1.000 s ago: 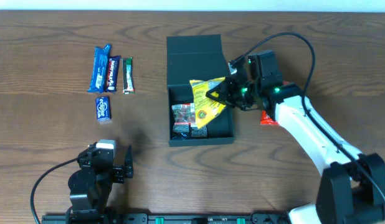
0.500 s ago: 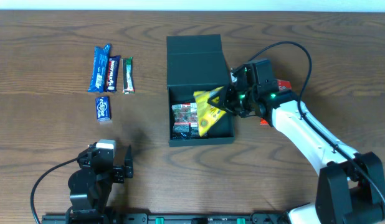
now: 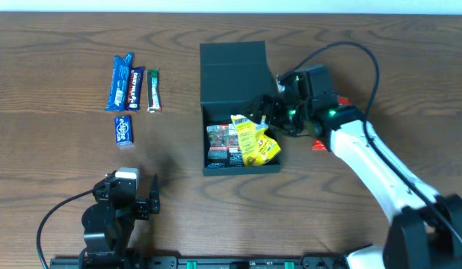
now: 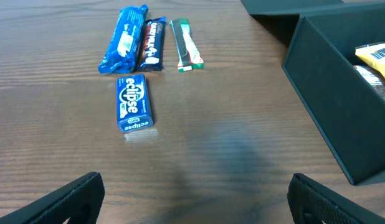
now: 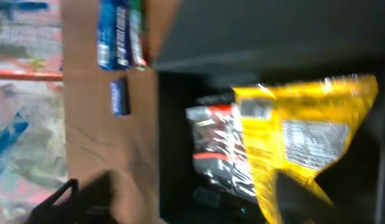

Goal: Pack container
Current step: 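Carry the yellow bag into the box beside the first bag, then release the yellow bag and move the right gripper to the red bag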

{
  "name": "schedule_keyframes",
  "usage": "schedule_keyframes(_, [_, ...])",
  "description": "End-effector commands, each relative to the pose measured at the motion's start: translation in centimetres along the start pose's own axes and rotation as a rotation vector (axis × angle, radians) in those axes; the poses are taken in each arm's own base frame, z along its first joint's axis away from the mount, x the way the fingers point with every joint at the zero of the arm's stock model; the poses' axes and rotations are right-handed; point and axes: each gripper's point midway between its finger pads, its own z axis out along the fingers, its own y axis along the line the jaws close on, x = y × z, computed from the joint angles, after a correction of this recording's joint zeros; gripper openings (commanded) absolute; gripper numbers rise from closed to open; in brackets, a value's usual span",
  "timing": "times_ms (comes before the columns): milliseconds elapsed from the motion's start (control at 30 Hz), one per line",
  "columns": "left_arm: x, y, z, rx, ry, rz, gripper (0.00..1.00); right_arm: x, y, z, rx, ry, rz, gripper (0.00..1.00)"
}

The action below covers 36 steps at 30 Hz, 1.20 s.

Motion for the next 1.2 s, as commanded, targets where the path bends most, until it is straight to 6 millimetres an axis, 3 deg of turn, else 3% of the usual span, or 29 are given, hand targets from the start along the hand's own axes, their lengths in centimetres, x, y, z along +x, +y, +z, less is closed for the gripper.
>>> schedule_keyframes(0, [0.4, 0.2, 0.2, -0.008, 0.007, 0.011, 0.95, -1.1, 1.7, -1.8, 0.033, -0.07, -0.166, 0.06])
schedule_keyframes(33, [0.4, 0.2, 0.2, -0.008, 0.007, 0.011, 0.95, -0.7, 1.1, -1.6, 0.064, -0.054, -0.155, 0.01])
schedule_keyframes(367, [0.4, 0.2, 0.2, -0.008, 0.007, 0.011, 0.95, 3.3, -4.2, 2.7, 0.265, 0.129, -0.124, 0.01])
schedule_keyframes(600, [0.4, 0.2, 0.2, -0.008, 0.007, 0.011, 0.95, 4.2, -7.7, 2.8, 0.453, 0.15, -0.125, 0.01])
schedule_keyframes(1000, [0.4, 0.2, 0.2, -0.008, 0.007, 0.011, 0.95, 6.6, -10.5, 4.5, 0.556, 0.266, -0.169, 0.01])
schedule_keyframes(1167, [0.4, 0.2, 0.2, -0.008, 0.007, 0.011, 0.95, 7.1, -10.8, 4.5, 0.567, 0.287, -0.164, 0.01])
